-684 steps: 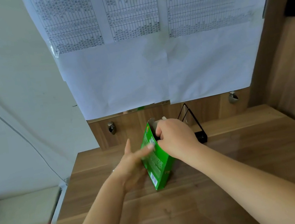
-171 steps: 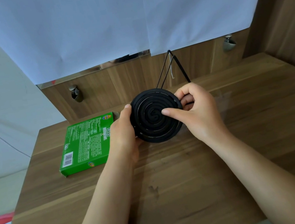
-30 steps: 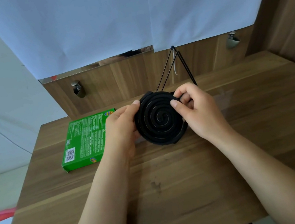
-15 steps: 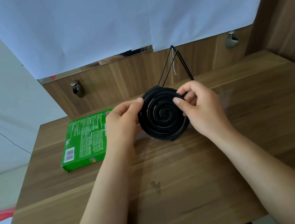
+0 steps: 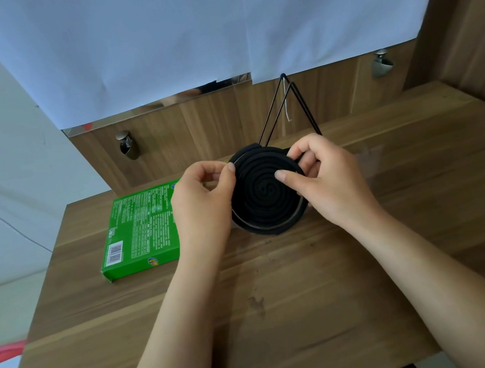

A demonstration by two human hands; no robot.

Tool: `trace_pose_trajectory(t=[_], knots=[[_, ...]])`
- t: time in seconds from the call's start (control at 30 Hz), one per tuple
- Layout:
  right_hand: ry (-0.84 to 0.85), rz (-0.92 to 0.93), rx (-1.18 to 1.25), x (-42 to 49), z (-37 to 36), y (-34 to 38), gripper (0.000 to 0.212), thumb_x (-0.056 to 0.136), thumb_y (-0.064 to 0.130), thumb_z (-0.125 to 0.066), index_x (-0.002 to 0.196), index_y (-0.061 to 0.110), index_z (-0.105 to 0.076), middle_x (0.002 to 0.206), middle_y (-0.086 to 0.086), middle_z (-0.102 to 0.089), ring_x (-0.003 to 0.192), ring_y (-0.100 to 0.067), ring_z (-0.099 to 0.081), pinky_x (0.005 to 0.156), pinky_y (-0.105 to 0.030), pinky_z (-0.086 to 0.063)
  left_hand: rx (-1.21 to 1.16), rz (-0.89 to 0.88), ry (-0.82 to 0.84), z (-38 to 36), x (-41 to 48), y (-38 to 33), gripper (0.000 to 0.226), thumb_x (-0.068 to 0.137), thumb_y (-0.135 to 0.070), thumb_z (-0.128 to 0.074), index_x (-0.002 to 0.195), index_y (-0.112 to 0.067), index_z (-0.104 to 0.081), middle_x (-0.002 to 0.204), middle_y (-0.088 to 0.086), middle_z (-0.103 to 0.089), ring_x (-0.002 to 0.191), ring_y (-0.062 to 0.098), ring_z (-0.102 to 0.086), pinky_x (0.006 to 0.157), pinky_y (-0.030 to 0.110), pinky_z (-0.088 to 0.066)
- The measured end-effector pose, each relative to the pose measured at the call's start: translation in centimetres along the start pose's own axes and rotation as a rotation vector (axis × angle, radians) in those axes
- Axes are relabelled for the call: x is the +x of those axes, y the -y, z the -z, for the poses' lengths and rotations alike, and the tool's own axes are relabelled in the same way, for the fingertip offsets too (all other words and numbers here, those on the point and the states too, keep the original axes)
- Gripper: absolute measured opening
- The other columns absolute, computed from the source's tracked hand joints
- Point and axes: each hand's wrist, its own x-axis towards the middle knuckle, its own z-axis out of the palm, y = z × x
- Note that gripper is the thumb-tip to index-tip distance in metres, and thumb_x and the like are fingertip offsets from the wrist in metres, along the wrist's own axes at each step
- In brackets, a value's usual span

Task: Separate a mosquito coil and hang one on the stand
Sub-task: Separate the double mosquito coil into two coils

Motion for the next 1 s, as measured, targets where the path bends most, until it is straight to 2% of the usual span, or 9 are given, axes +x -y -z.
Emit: trace_pose_trajectory(t=[0.2,0.27,0.33,0.4,0.53,0.63,0.77,0.93,1.0], knots=[[-0.008,0.034,-0.008,0.04,0.01,-0.1,0.021,0.078,0.026,-0.079,0.087,0.027,-0.059,0.065,0.004,-0.058,0.06,-0.012,-0.062,0.057,-0.035,-0.056,-0.068,0.036,0.013,-0.1,-0.05,-0.09,0.008,0.087,-0.023,-0.069,0.08,-0.019,-0.069,0.07,-0.011,-0.065,0.058,-0.007,-0.054,0.059,0.007,-0.042],[-0.004,0.039,-0.005,0.03,-0.01,-0.09,0.021,0.079,0.026,-0.078,0.087,0.027,-0.058,0.065,0.003,-0.059,0.062,-0.014,-0.064,0.056,-0.037,-0.057,-0.125,0.071,0.037,-0.06,0.02,-0.21,0.007,0.088,-0.021,-0.068,0.082,-0.018,-0.07,0.077,-0.006,-0.069,0.067,-0.001,-0.059,0.067,0.015,-0.049],[-0.003,0.046,-0.006,0.04,-0.08,-0.09,0.022,0.08,0.025,-0.078,0.087,0.028,-0.057,0.066,0.003,-0.059,0.063,-0.015,-0.065,0.056,-0.04,-0.057,-0.208,0.121,0.069,-0.06,0.04,-0.45,0.006,0.089,-0.02,-0.068,0.088,-0.015,-0.071,0.088,0.006,-0.074,0.079,0.011,-0.064,0.078,0.03,-0.055],[-0.002,0.051,0.0,0.05,-0.16,-0.08,0.023,0.08,0.025,-0.078,0.085,0.03,-0.056,0.065,0.003,-0.058,0.062,-0.015,-0.065,0.056,-0.04,-0.057,-0.256,0.149,0.076,-0.09,0.1,-0.62,0.01,0.089,-0.021,-0.069,0.092,-0.013,-0.073,0.097,0.013,-0.075,0.087,0.023,-0.069,0.086,0.039,-0.057],[0.033,0.071,0.01,0.03,-0.49,0.15,0.023,0.08,0.025,-0.078,0.084,0.033,-0.057,0.065,0.003,-0.058,0.061,-0.016,-0.064,0.054,-0.037,-0.057,-0.33,0.172,0.118,-0.03,0.25,-0.88,0.014,0.089,-0.02,-0.07,0.098,-0.01,-0.076,0.097,0.015,-0.076,0.097,0.034,-0.071,0.089,0.048,-0.058],[0.053,0.088,0.009,0.07,-0.77,0.35,0.023,0.08,0.024,-0.078,0.083,0.033,-0.057,0.065,0.002,-0.058,0.06,-0.017,-0.064,0.053,-0.036,-0.056,-0.303,0.135,0.123,0.08,0.35,-0.85,0.011,0.088,-0.018,-0.071,0.097,-0.012,-0.076,0.093,0.01,-0.077,0.093,0.031,-0.072,0.087,0.047,-0.059],[0.055,0.087,0.021,0.13,-0.82,0.44,0.021,0.08,0.022,-0.078,0.085,0.03,-0.059,0.065,0.0,-0.059,0.06,-0.02,-0.064,0.054,-0.038,-0.056,-0.252,0.086,0.107,0.17,0.46,-0.61,0.005,0.088,-0.018,-0.071,0.091,-0.018,-0.075,0.086,0.0,-0.076,0.082,0.015,-0.072,0.08,0.037,-0.061],[0.057,0.087,0.019,0.18,-0.8,0.53,0.021,0.08,0.021,-0.078,0.086,0.028,-0.059,0.066,-0.001,-0.059,0.06,-0.02,-0.064,0.056,-0.039,-0.056,-0.248,0.059,0.116,0.08,0.54,-0.4,0.005,0.089,-0.015,-0.07,0.091,-0.018,-0.073,0.084,0.003,-0.076,0.076,0.011,-0.072,0.068,0.025,-0.058],[0.061,0.086,0.02,0.17,-0.84,0.56,0.02,0.08,0.022,-0.078,0.087,0.028,-0.06,0.067,-0.001,-0.06,0.061,-0.02,-0.064,0.059,-0.04,-0.056,-0.253,0.077,0.131,0.12,0.65,-0.37,0.005,0.089,-0.014,-0.069,0.091,-0.018,-0.073,0.082,0.001,-0.076,0.075,0.011,-0.071,0.067,0.024,-0.057]])
